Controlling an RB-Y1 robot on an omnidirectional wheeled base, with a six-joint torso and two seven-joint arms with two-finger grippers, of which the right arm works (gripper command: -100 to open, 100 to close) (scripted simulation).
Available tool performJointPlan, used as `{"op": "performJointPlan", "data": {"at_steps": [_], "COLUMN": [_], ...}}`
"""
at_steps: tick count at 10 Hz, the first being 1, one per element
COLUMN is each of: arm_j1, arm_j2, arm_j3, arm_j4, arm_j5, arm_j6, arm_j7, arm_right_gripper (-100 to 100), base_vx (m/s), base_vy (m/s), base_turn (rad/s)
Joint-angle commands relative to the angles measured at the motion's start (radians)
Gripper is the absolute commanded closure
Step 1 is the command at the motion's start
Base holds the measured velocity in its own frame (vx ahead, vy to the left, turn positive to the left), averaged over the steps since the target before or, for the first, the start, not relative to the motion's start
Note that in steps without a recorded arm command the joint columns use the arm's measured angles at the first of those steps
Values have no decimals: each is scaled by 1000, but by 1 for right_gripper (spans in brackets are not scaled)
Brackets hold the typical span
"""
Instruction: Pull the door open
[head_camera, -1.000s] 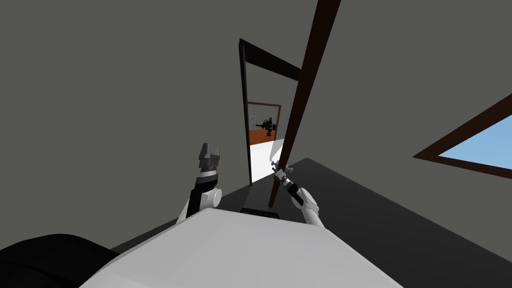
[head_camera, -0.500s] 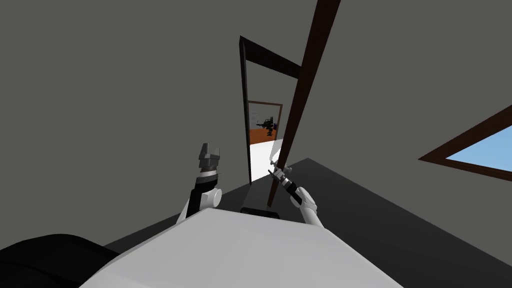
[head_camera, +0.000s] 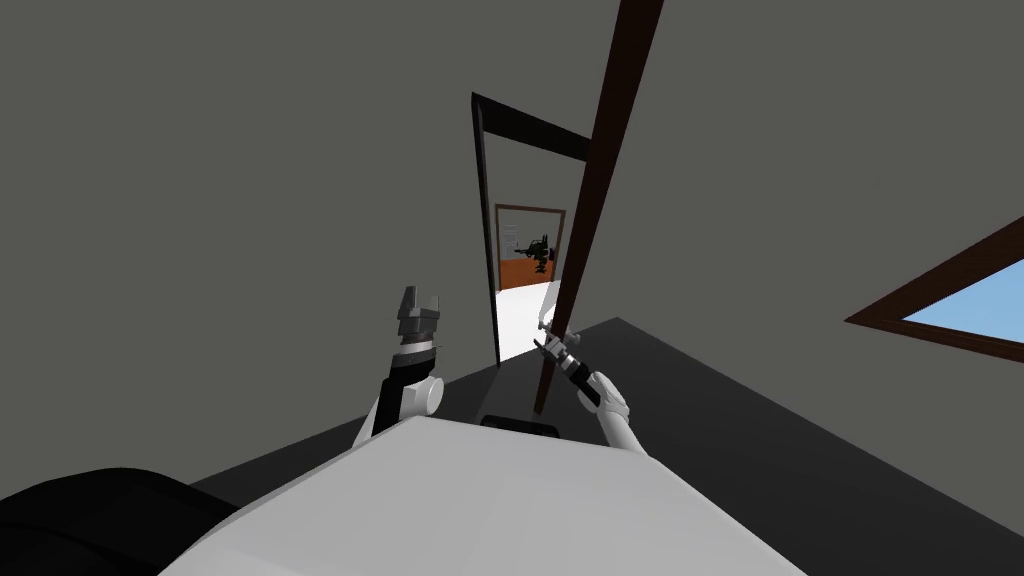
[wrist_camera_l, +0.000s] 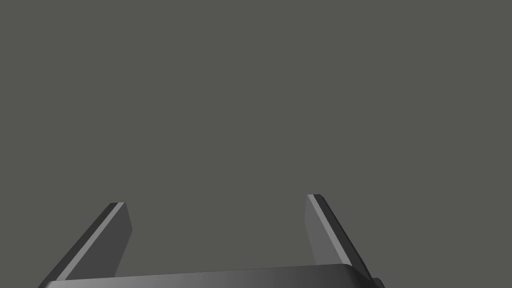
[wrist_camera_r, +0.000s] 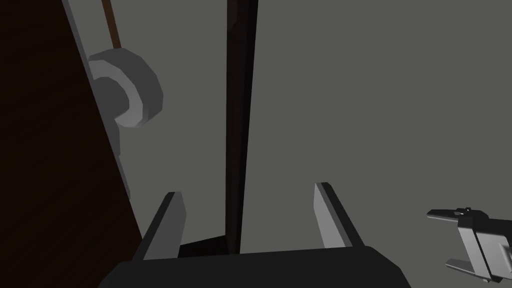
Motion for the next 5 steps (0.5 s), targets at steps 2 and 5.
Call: {"op": "performJointPlan", "data": {"at_steps": [2,5], "arm_j1": [-35,-49], "arm_j2": [-19,-21], "arm_j3": [-7,0], "arm_j4": [36,51], "arm_j5": [-16,-22], "arm_j6": [31,37], "arm_j7": [7,10], "arm_right_gripper": [-100,-100], "base_vx": [-37,-23], "base_vy": [-117,-83], "base_turn": [80,32]}}
